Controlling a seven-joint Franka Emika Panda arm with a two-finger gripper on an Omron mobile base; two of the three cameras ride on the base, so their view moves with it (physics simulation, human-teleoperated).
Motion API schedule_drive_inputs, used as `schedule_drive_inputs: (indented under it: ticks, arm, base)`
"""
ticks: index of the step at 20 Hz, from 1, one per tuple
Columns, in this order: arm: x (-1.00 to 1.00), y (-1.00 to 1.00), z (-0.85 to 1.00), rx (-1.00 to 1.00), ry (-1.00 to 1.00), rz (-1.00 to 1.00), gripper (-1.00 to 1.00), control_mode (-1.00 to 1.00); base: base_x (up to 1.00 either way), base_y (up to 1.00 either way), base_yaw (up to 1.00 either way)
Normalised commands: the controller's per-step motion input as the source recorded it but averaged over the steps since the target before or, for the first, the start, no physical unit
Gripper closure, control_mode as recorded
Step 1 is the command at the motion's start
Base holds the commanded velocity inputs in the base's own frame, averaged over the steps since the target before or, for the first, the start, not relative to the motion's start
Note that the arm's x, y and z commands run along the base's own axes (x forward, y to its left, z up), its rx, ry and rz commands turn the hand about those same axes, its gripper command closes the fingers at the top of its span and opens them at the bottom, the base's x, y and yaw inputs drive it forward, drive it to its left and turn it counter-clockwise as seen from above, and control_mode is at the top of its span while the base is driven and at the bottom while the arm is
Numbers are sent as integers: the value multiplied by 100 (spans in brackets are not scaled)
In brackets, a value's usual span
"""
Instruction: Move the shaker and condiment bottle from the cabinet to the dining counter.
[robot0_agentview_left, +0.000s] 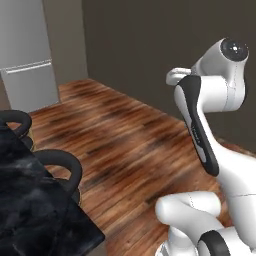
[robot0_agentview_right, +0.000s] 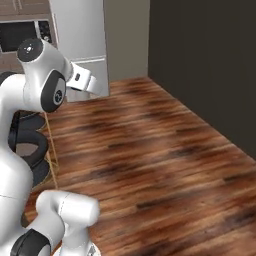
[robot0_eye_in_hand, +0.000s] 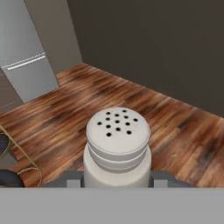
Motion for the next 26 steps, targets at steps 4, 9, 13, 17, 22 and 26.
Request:
schedule_drive_inputs:
  ticks: [4, 9, 13, 17, 22, 26]
  arm:
    - [0, 0, 0, 0, 0, 0, 100, 100]
    - [0, 0, 0, 0, 0, 0, 100, 100]
    - [0, 0, 0, 0, 0, 0, 100, 100]
    - [0, 0, 0, 0, 0, 0, 100, 100]
    - [0, 0, 0, 0, 0, 0, 100, 100]
    - [0, 0, 0, 0, 0, 0, 100, 100]
  base:
    - [71, -1, 46]
    - [67, -2, 50]
    - [54, -20, 49]
    - [43, -29, 45]
    - [38, -23, 56]
    - [28, -16, 74]
